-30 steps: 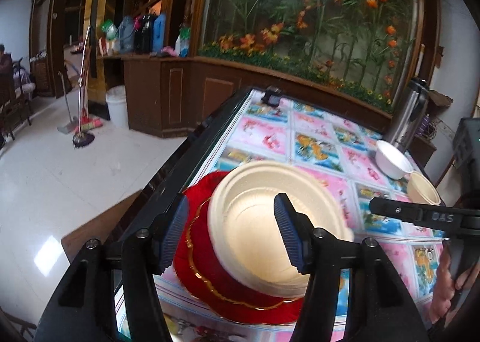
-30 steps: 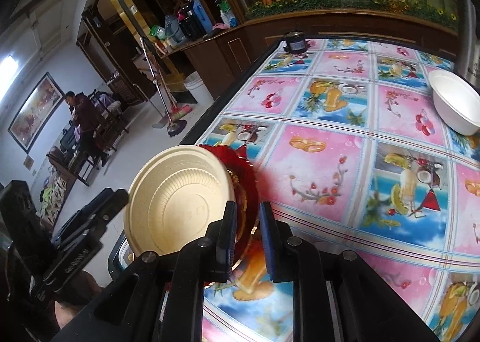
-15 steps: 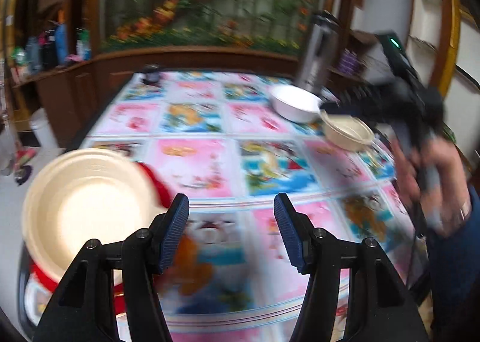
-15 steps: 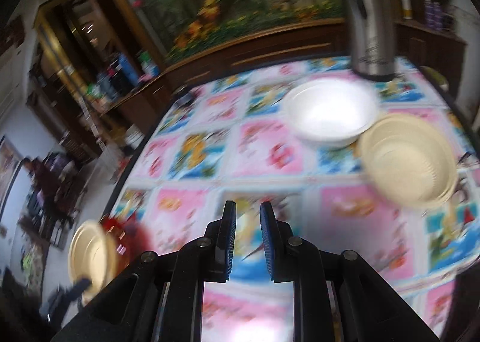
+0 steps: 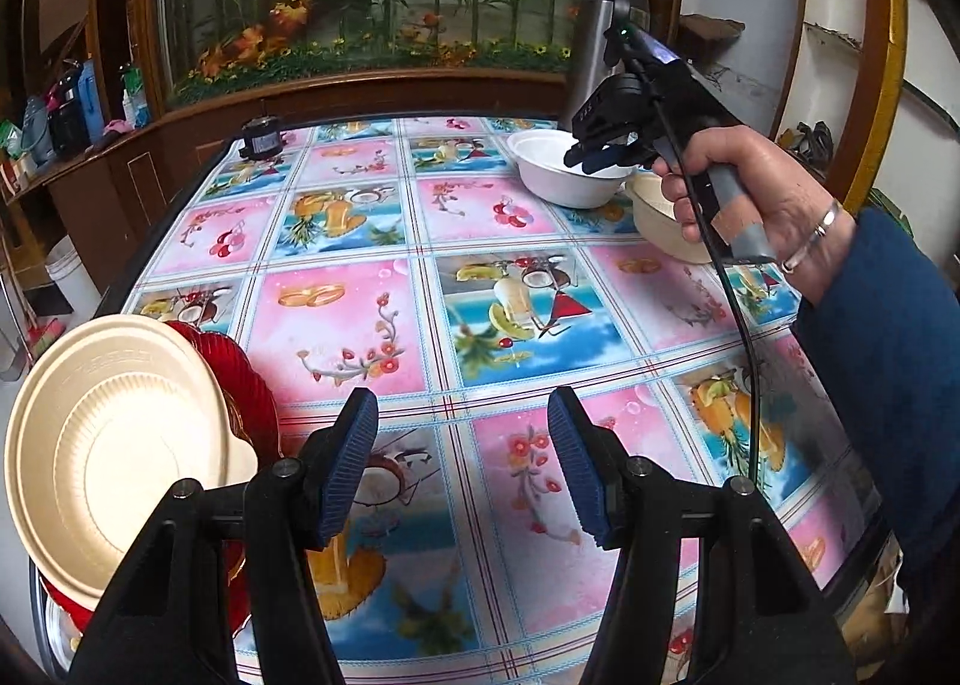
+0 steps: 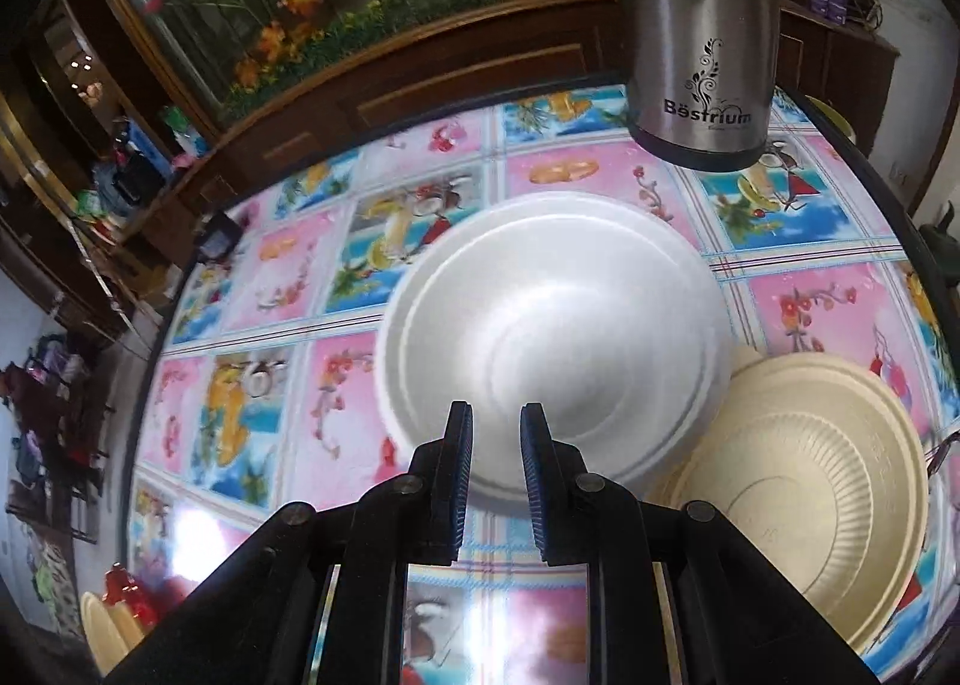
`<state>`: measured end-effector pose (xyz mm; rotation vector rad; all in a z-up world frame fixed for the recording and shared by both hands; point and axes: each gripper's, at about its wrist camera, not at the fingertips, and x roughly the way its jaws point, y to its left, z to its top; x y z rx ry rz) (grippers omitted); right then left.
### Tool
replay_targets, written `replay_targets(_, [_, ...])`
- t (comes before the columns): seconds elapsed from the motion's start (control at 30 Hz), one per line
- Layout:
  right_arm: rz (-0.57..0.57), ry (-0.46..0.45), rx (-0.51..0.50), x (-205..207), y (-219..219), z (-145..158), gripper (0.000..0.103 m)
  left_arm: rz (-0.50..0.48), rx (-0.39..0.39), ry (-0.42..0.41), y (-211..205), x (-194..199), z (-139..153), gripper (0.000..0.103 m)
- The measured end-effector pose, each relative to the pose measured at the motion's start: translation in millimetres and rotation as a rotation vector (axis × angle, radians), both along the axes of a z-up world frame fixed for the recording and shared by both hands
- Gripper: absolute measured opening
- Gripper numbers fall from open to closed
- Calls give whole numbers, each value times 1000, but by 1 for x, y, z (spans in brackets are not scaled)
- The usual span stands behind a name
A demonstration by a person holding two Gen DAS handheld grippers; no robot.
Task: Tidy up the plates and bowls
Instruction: 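Grasp the white bowl rim with the left gripper and lift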
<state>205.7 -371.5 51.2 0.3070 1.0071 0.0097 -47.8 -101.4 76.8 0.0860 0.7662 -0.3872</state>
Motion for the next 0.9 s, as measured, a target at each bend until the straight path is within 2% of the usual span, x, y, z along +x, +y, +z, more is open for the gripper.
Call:
replay_targets(0.13, [33, 72, 5, 4, 0, -14, 19, -3, 1, 15, 0, 0, -4, 58])
replay_targets(0.3, [125, 120, 68, -26, 11, -16, 19, -2, -12, 14, 2, -5, -2, 58])
replay_targets(0.43, [242, 143, 71, -77, 34, -15, 27, -2, -17, 9, 3, -11, 1, 58])
replay_targets(0.57, [371, 136, 51, -150, 56, -12, 27, -1, -28, 3, 4, -17, 4, 58])
replay_targets(0.63, [390, 84, 70, -184, 56, -2, 27, -4, -39, 9, 3, -18, 5, 58])
replay_targets(0.73, [346, -76, 74, -229, 41, 26, 27, -12, -46, 15, -1, -20, 5, 58])
replay_targets(0.8, [270, -194, 33, -253, 27, 40, 28, -16, -42, 16, -5, -22, 4, 58])
replay_targets(0.87, [157, -291, 7, -273, 11, 46, 40, -26, -37, 22, -10, -23, 2, 58])
replay_targets(0.9, [112, -325, -4, -276, 4, 45, 42, -30, -31, 24, -13, -23, 0, 58])
